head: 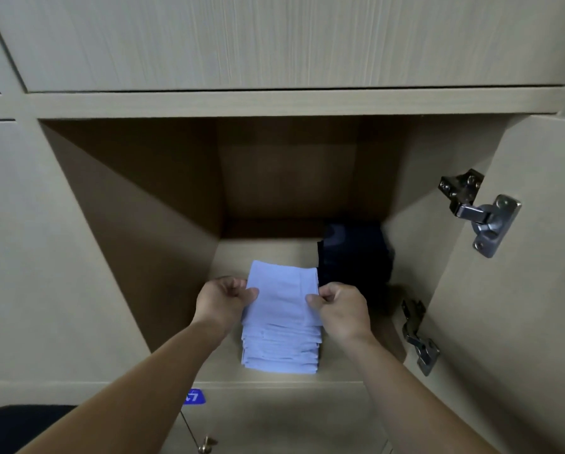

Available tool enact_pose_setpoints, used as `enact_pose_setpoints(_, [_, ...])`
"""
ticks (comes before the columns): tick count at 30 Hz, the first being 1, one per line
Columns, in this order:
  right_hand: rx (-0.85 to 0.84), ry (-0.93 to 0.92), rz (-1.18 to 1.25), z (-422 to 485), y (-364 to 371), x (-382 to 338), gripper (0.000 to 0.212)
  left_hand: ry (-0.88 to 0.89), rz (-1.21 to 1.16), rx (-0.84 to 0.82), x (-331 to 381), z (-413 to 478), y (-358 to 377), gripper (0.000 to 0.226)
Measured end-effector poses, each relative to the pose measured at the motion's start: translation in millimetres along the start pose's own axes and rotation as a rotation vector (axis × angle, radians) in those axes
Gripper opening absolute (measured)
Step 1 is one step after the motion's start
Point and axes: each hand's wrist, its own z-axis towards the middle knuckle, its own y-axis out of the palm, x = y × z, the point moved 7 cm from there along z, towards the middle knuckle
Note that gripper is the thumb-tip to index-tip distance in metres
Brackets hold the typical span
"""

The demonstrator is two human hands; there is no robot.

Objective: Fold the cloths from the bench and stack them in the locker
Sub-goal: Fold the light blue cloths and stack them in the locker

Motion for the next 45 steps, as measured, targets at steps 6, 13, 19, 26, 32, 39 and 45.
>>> enact_pose_setpoints(6, [0.025, -0.007, 0.020, 0, -3, -1, 0.008, 0.066, 0.004, 0.030, 13, -2, 0, 0.037])
enact_pose_setpoints(13, [0.074, -0.268, -0.303, -11, -17, -28, 0.024, 0.551, 0.565, 0.012, 49, -28, 5, 0.037])
enact_pose_setpoints(19, [-0.280, -0.539, -0.650, -17, 20, -41, 0.051, 0.582, 1.037, -0.321, 37, -22, 42, 0.057])
enact_pose_setpoints(26, [-0.343, -0.473, -0.681, -12, 36, -17, 0.057, 0.442, 0.784, -0.408, 6, -12, 44, 0.060])
enact_pose_setpoints(32, [-0.335, -0.422, -0.565, -9, 42, -4, 0.055, 0.382, 0.619, -0.402, -3, -9, 49, 0.058])
enact_pose_setpoints(39, [-0.315, -0.415, -0.603, -10, 39, -15, 0.054, 0.497, 0.879, -0.363, 12, -17, 40, 0.058])
enact_pose_setpoints(45, [-0.211, -0.415, -0.647, -25, 11, -45, 0.048, 0.522, 1.029, -0.237, 39, -45, 4, 0.060])
